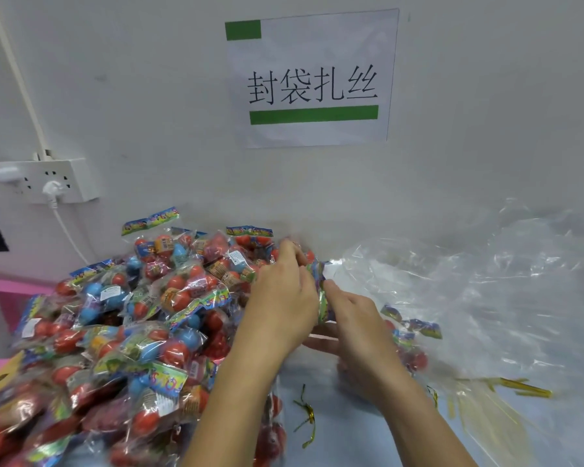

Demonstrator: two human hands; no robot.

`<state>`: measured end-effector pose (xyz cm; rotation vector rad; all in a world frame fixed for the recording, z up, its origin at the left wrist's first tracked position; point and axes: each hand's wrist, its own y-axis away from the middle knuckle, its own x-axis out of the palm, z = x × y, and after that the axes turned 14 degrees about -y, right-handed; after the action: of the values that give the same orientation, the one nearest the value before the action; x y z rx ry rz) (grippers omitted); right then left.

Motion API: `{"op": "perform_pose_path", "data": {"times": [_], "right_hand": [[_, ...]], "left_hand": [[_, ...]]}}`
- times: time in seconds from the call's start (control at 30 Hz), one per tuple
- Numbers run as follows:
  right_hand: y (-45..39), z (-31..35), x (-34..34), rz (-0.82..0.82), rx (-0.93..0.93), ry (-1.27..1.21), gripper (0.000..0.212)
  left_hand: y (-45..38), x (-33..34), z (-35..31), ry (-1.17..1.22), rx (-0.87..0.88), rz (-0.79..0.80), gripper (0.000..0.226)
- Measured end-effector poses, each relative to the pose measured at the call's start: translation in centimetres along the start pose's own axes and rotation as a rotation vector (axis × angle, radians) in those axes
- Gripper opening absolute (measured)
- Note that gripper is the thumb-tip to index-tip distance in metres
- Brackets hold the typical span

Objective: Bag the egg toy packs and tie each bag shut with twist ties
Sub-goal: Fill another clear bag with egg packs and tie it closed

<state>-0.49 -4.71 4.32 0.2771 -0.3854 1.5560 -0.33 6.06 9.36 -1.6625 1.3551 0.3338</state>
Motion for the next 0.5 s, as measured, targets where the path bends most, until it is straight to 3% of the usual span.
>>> {"op": "perform_pose_path", "data": {"times": [0.13,0.37,0.5], "right_hand": [[-0.3,-0.6,0.1,-0.046,-0.022,-0.061,0.045],[-0.9,-1.5,-0.5,-0.193,-0.031,-0.154,0.019],[-1.0,-1.8,-0.4,-0.246,-0.060,-0.080,0.031]], "left_hand": [[0.3,0.3,-1.0,0.044,-0.057,-0.032,0.006],[0.5,0.5,-1.0,0.187,-0.115,-0.026,0.009],[0.9,0.6,-0.5,0.329,-0.130,-0.144,0.010]]}}
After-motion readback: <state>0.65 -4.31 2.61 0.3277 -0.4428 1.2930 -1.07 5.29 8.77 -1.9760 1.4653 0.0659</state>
